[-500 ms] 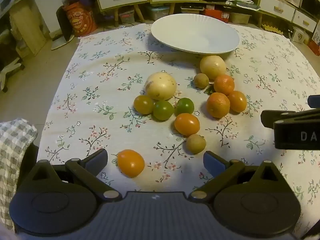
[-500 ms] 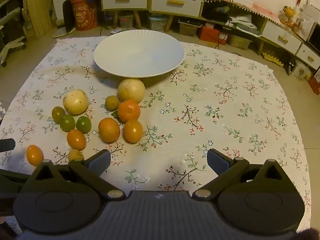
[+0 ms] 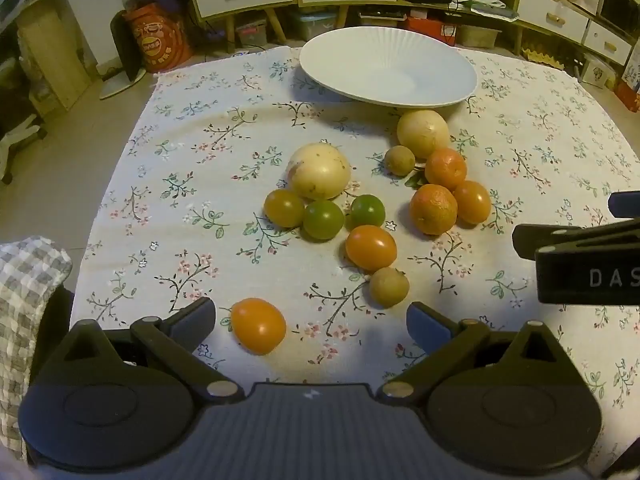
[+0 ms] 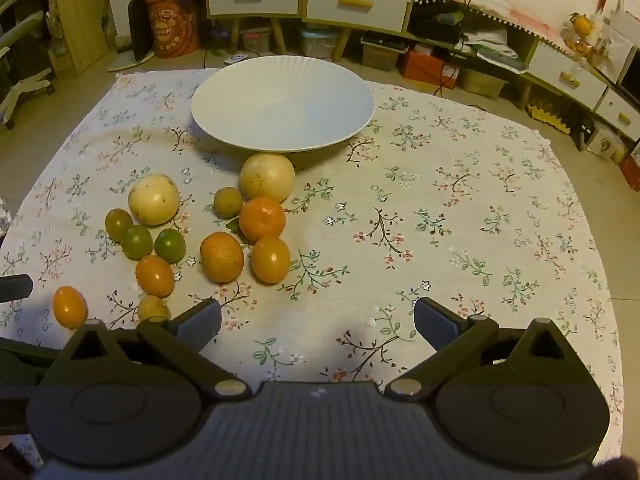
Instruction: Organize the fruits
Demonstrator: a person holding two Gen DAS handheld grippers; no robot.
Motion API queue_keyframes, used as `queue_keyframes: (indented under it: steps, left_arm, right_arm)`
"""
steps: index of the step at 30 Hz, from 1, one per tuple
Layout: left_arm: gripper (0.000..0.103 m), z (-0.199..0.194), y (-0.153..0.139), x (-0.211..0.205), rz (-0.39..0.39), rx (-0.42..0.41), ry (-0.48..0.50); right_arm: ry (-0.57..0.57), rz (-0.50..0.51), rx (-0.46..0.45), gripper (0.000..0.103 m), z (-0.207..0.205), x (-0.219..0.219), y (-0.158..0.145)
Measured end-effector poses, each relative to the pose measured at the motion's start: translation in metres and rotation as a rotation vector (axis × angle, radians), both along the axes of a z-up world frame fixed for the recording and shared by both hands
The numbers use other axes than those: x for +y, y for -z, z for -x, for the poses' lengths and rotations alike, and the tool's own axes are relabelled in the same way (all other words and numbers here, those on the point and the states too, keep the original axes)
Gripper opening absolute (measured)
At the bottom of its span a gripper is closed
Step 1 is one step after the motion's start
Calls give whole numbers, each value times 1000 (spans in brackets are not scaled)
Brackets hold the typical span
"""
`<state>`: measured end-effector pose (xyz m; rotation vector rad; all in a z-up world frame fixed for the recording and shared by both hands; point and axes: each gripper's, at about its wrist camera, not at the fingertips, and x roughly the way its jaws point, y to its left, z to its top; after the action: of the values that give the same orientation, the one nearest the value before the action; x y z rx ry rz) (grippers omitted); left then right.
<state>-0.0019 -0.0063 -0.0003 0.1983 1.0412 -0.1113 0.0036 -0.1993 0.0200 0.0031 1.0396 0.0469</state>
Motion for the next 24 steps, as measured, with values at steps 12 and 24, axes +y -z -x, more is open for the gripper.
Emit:
queue_keyframes:
  steps: [12, 24]
  left_arm:
    - [92, -1, 2, 2, 4, -2, 8]
    - [92, 0, 2, 1, 6, 2, 11]
  right_arm:
    - [-7, -7, 14, 103, -2, -1, 1]
    - [-11, -4, 21, 103, -2, 1, 2]
